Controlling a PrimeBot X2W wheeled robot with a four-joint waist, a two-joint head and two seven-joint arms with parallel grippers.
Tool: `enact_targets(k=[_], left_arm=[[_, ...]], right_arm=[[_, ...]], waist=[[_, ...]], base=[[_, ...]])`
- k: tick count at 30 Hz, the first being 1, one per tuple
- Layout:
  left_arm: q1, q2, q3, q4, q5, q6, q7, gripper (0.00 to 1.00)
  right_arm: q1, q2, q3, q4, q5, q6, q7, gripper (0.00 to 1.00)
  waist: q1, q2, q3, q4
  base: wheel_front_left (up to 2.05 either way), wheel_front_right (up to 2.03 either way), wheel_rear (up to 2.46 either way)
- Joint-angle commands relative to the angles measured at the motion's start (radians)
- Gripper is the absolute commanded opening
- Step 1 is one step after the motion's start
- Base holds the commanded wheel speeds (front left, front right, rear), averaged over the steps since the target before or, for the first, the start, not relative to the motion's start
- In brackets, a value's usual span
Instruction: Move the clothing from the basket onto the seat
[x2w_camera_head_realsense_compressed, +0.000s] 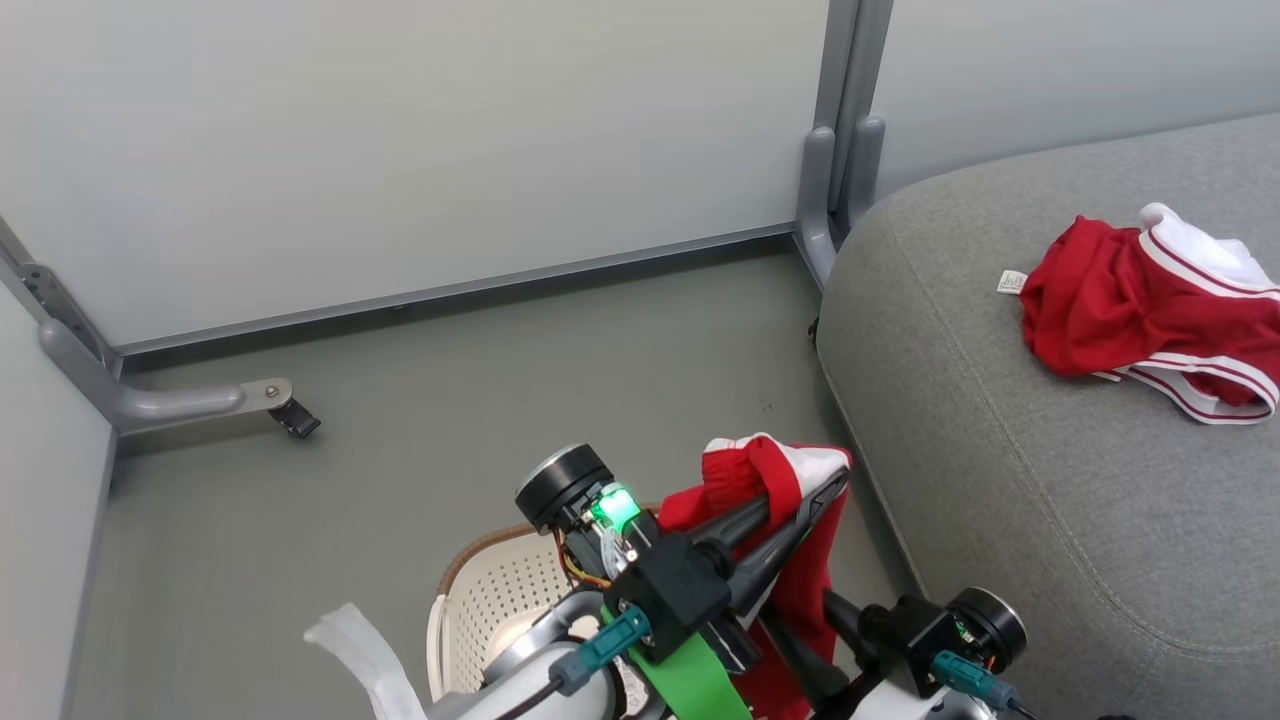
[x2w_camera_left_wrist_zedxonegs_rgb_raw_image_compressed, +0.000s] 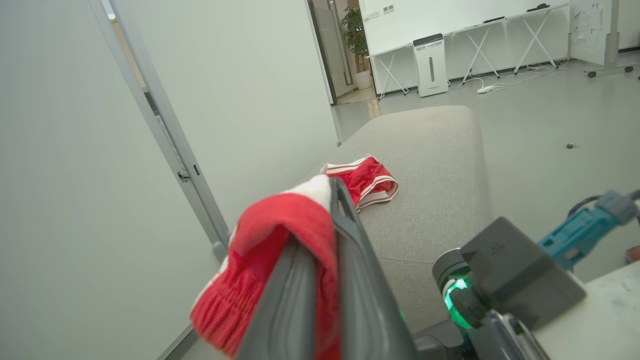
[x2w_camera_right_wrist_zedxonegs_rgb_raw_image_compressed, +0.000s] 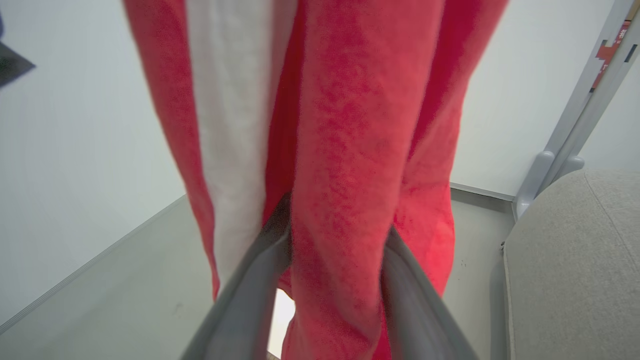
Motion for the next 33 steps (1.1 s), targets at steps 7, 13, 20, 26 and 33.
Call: enact_targets(k=[7, 13, 20, 26, 33], left_arm=[[0.008, 0.024, 0.001, 0.016, -0.015, 0.005, 0.007, 0.00], [0.017, 0.033, 0.005, 0.033, -0.021, 0.020, 0.001, 0.00], [0.028, 0.036, 0.023, 0.054, -0.040, 0.041, -0.008, 1.00], [0.040, 0.047, 0.021, 0.074, -0.050, 0.044, -0.021, 1.00], [0.062, 0.069, 0.031, 0.091, -0.066, 0.051, -0.032, 1.00]], right_arm=[[-0.001, 0.008, -0.006, -0.030, 0.035, -0.001, 0.000, 0.00], [0.017, 0.010, -0.023, -0.057, 0.051, -0.001, 0.000, 0.00], [0.023, 0.017, -0.053, -0.089, 0.080, -0.001, 0.000, 0.00], [0.024, 0.024, -0.097, -0.124, 0.110, -0.001, 0.000, 0.00], [0.008, 0.031, -0.167, -0.163, 0.113, -0.001, 0.000, 0.00]], waist=[[0.0001, -0.0001, 0.007, 0.006], [0.0001, -0.0001, 0.024, 0.003], [0.0001, -0.0001, 0.040, -0.011], [0.0001, -0.0001, 0.057, -0.031], [0.0001, -0.0001, 0.087, -0.074]], base=[[0.00, 0.00, 0.00], [0.00, 0.00, 0.00], [0.00, 0.00, 0.00], [0.00, 0.00, 0.00], [0.00, 0.00, 0.00]])
